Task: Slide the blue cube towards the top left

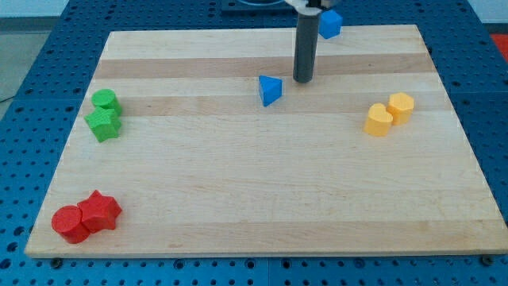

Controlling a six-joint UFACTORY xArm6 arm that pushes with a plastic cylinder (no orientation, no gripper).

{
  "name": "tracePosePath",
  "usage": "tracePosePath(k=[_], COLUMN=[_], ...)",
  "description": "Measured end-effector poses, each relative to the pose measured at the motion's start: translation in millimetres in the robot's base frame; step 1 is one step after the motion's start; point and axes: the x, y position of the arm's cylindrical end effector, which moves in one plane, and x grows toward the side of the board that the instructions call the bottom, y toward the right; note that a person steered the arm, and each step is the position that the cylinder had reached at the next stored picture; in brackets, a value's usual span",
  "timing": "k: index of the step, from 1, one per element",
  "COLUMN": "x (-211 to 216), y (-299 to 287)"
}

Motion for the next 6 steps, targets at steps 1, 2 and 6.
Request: tracePosePath(k=[1,2,6], x=[15.9,67.5,-86.5], y=[-43.2,-75.2,104.5])
